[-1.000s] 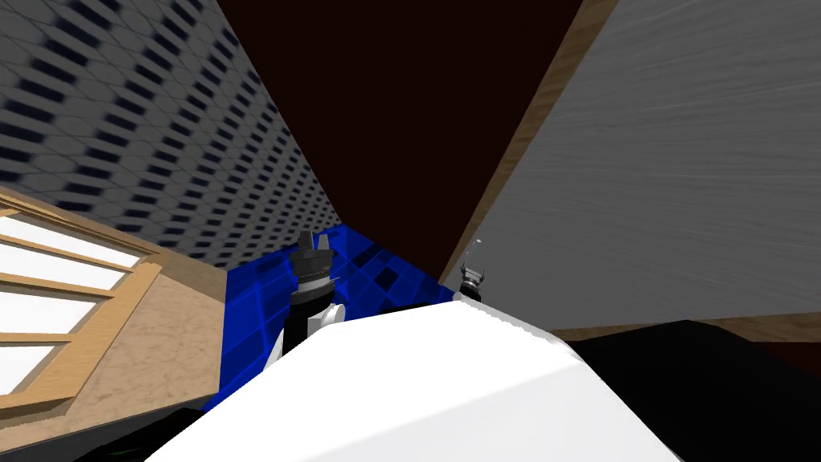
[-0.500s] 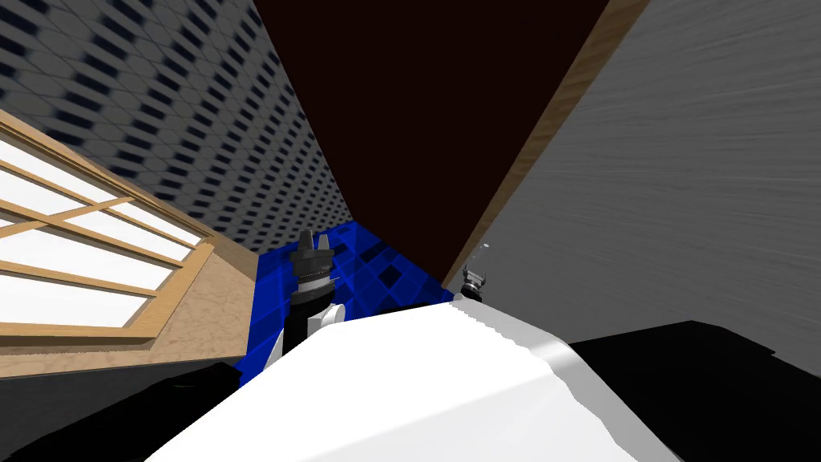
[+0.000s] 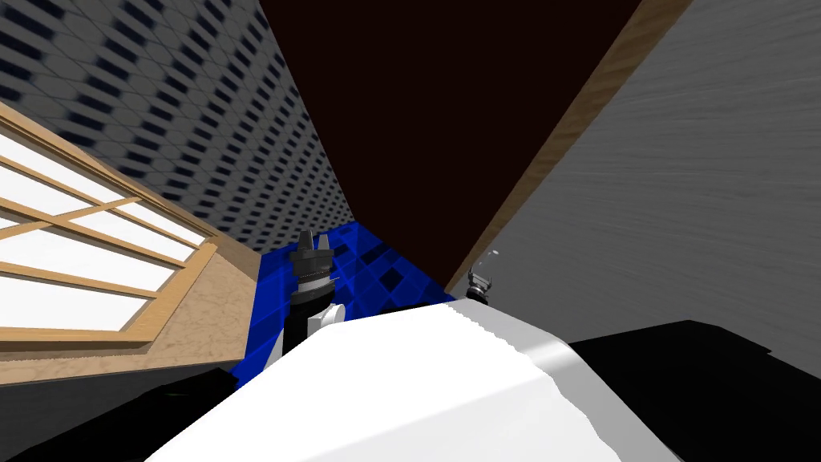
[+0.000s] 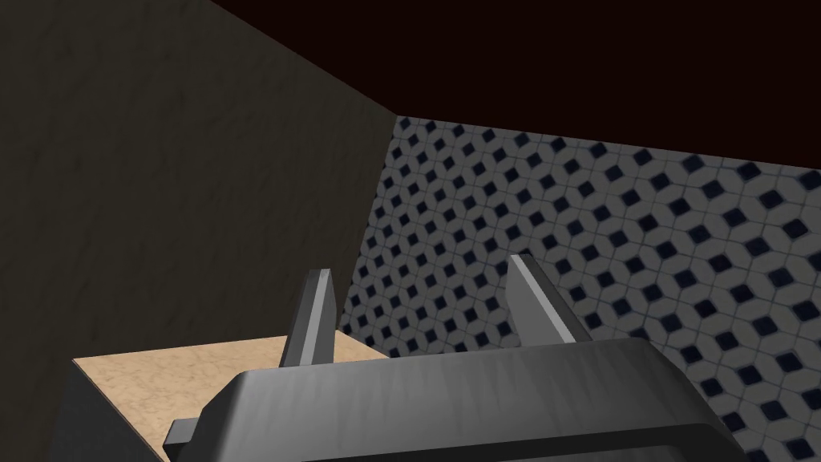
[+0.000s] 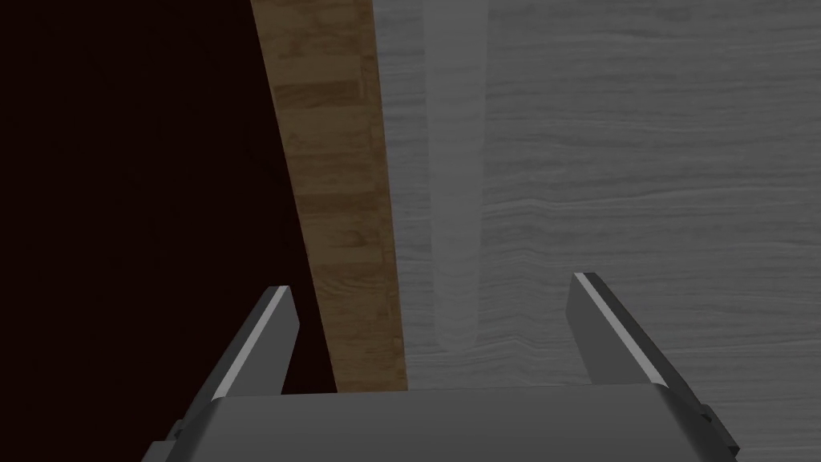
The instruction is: Pull the door open
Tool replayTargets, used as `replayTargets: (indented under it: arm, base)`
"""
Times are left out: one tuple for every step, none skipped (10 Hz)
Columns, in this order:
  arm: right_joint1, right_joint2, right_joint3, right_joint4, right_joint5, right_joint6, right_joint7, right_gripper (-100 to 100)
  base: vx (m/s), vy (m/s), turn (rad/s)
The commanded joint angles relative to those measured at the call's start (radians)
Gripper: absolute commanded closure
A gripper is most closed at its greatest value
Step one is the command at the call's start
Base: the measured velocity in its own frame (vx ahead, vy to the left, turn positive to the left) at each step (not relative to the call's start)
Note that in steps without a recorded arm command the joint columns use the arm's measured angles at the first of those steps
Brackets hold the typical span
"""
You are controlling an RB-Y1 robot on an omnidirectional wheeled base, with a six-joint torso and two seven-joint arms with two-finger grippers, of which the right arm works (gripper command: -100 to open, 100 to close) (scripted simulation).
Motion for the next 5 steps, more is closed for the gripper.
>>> replayTargets:
  arm:
    - [0.015,-0.014,-0.011,0.000,0.008,0.006,-0.028,-100]
    - [0.020,-0.025,-0.016,0.010,0.015,0.005,-0.048,-100]
    - [0.025,-0.035,-0.022,0.021,0.021,0.004,-0.068,-100]
    - [0.030,-0.046,-0.028,0.032,0.027,0.002,-0.089,-100]
    - [0.034,-0.056,-0.033,0.042,0.034,0.001,-0.109,-100]
  base:
    - [0.128,0.015,0.031]
    - [0.098,0.011,0.032]
    - [0.084,-0.001,0.034]
    - [0.085,-0.006,0.033]
    - [0.091,-0.024,0.037]
